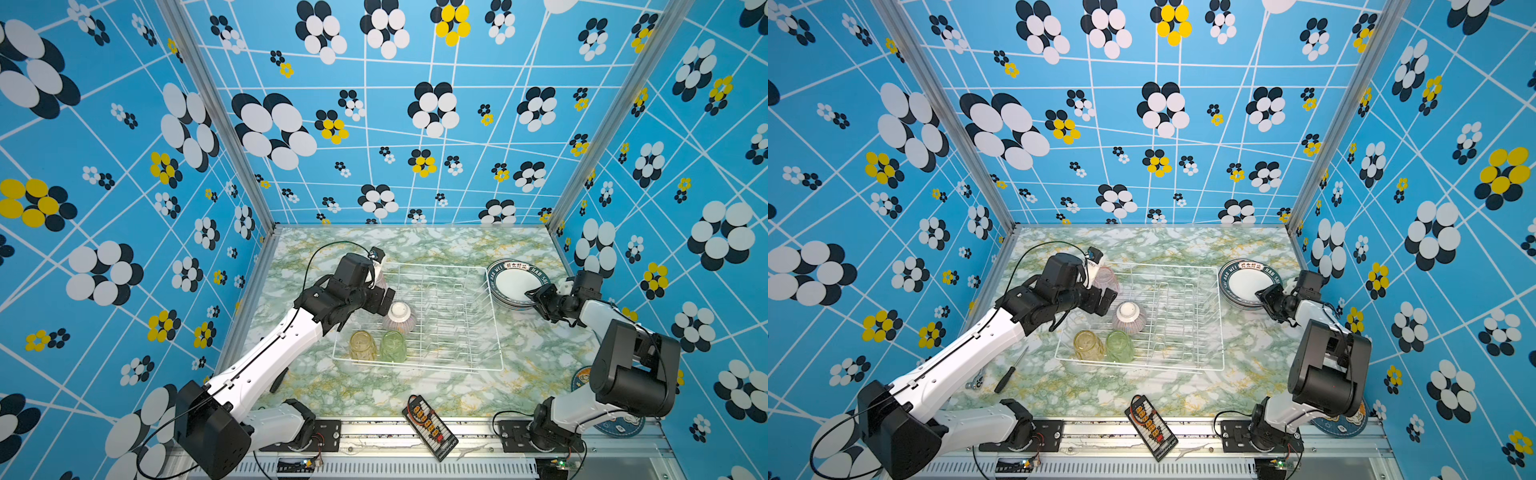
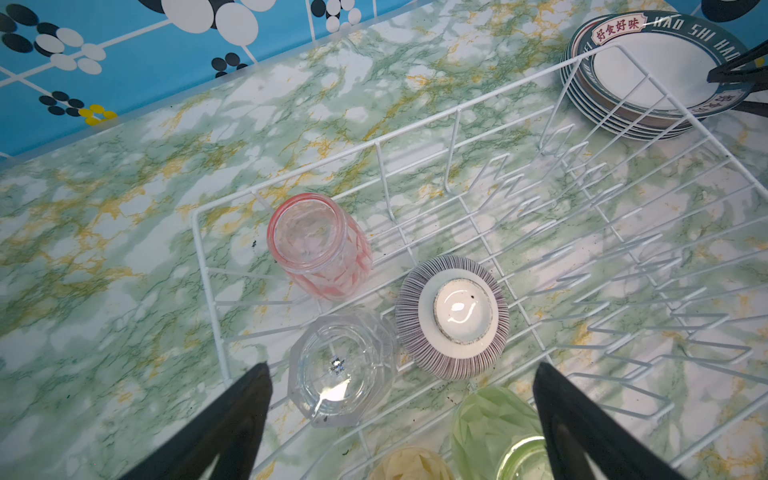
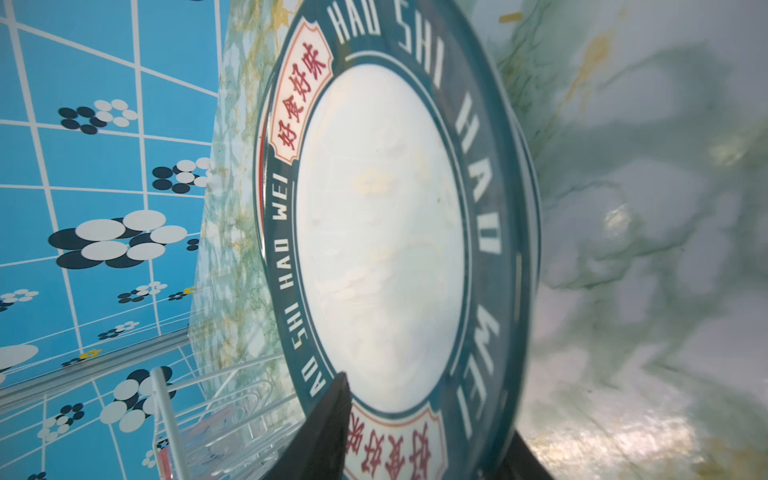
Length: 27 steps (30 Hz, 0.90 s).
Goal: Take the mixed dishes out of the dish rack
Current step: 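Open the right gripper and raise it off the stack while left moves over glasses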
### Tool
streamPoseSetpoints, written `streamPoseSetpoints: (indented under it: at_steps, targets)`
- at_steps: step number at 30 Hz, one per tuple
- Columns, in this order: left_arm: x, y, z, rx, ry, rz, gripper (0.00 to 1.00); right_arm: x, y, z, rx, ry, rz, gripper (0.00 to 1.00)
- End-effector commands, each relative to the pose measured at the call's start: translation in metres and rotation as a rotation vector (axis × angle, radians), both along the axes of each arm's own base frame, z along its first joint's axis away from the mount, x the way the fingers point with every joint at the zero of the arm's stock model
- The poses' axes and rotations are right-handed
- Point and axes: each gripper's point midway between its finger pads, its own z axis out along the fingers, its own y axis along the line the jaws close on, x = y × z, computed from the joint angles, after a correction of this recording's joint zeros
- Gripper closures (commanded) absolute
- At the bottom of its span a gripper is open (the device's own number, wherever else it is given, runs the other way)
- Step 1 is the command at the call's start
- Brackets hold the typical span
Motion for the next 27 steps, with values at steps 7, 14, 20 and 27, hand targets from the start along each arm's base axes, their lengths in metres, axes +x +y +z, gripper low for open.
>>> streamPoseSetpoints:
  at_steps: [7,14,20,27]
  targets:
    - [0.008,0.028,-0.002,0.037,0.016,0.102,0.01,-0.017,-0.008,0.008,-0.108,0.064,0.011,0.42]
    - [0.014,0.047,-0.004,0.014,0.028,0.182,0.06,-0.035,-0.020,0.026,-0.234,0.089,0.004,0.35]
    - [0.017,0.063,-0.012,-0.011,0.069,0.244,0.26,-0.047,-0.021,0.053,-0.307,0.064,0.009,0.36]
    - [0.012,0.068,-0.017,-0.024,0.071,0.237,0.36,-0.065,0.032,0.087,-0.351,-0.016,0.168,0.37]
